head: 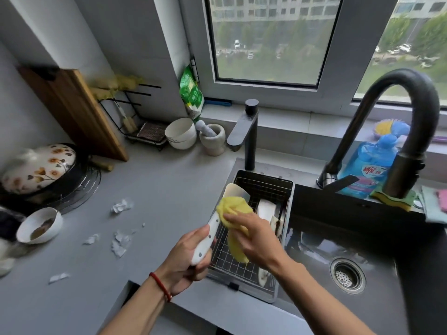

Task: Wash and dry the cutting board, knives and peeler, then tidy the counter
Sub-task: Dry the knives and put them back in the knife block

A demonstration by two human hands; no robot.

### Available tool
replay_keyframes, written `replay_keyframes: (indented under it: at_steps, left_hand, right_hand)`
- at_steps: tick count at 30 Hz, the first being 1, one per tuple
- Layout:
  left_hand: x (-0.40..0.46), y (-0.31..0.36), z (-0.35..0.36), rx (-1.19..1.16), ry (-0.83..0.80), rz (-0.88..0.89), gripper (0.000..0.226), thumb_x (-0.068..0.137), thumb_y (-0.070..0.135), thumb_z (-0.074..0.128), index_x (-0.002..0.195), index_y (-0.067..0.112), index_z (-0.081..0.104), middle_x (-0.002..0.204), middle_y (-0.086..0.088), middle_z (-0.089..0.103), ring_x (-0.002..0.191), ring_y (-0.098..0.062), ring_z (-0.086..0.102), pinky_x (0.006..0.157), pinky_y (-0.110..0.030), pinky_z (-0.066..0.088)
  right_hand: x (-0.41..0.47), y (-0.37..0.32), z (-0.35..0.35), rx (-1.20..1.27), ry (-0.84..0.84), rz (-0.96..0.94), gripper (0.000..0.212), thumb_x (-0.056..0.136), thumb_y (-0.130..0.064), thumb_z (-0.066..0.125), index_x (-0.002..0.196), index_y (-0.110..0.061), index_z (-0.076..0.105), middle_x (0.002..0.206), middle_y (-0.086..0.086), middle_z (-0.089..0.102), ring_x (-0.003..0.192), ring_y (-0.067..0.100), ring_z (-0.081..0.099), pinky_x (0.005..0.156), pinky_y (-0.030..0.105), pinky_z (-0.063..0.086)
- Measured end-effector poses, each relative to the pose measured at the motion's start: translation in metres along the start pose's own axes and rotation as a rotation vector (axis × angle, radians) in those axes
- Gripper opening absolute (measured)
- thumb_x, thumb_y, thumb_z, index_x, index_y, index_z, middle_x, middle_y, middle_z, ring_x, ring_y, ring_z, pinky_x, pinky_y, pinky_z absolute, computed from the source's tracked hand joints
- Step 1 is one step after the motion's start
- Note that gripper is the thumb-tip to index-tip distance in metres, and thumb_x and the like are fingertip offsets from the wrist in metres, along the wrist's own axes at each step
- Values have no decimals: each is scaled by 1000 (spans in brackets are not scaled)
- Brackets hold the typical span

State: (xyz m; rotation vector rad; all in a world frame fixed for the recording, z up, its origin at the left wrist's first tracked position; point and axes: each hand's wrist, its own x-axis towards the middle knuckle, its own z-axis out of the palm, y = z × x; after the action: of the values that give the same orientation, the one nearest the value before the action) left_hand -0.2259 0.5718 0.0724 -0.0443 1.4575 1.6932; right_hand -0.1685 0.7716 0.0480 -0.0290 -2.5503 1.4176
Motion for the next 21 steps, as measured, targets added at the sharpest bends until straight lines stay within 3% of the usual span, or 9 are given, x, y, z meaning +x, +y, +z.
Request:
replay_keyframes:
  at_steps: [2, 5, 9, 12, 14, 18, 21]
  left_hand:
    - [-4, -2, -5, -55, -3, 3, 43, 97, 46, 56, 106, 4, 56, 48, -7, 30, 33, -13, 19, 36, -17, 25]
    - [-12, -1, -10, -26, 19, 44, 46, 95, 47, 58, 105, 3, 56, 49, -7, 32, 34, -13, 19, 35, -17, 25]
    - [-44, 7, -34, 140, 172, 152, 52, 96, 52, 57, 109, 2, 54, 55, -8, 44, 36, -11, 29, 35, -19, 29]
    - [-84, 13, -62, 243, 331, 211, 42, 96, 60, 55, 101, 19, 61, 61, -7, 50, 40, -9, 34, 39, -21, 31]
    - [-109, 17, -79, 249, 414, 232, 43, 98, 57, 54, 98, 15, 57, 62, -11, 49, 41, -12, 28, 40, -21, 26]
    - [-165, 26, -125, 196, 633, 323, 49, 93, 49, 60, 90, 4, 43, 60, -16, 48, 41, -15, 21, 41, -20, 17]
    - [-193, 35, -165, 7, 779, 372, 42, 100, 38, 55, 96, -2, 43, 58, -15, 45, 38, -14, 19, 41, -17, 16]
  right_hand:
    - [-4, 10, -8, 70, -17, 157, 33, 94, -9, 65, 115, -31, 76, 127, -19, 61, 109, -8, 56, 96, 17, 50]
    - [-2, 9, -20, 205, 123, 275, 31, 94, -9, 64, 106, -34, 79, 120, -5, 72, 84, -4, 69, 66, 15, 56]
    - [29, -20, -15, 572, 152, 334, 28, 93, -14, 62, 108, -34, 76, 103, -11, 75, 89, 12, 73, 67, 36, 64]
    - [60, -47, 7, 982, 70, 462, 23, 95, -5, 59, 109, -18, 73, 98, 7, 76, 78, 25, 74, 61, 38, 60]
    - [75, -62, 27, 1011, -11, 497, 22, 96, -7, 58, 111, -14, 72, 102, 14, 75, 80, 29, 74, 63, 38, 59]
    - [96, -111, 90, 892, -190, 381, 19, 97, -9, 60, 109, -15, 73, 100, 19, 75, 76, 32, 73, 58, 38, 58]
    - [109, -148, 135, 789, -296, 282, 19, 96, -8, 61, 102, -20, 75, 96, 16, 76, 75, 29, 73, 58, 40, 59]
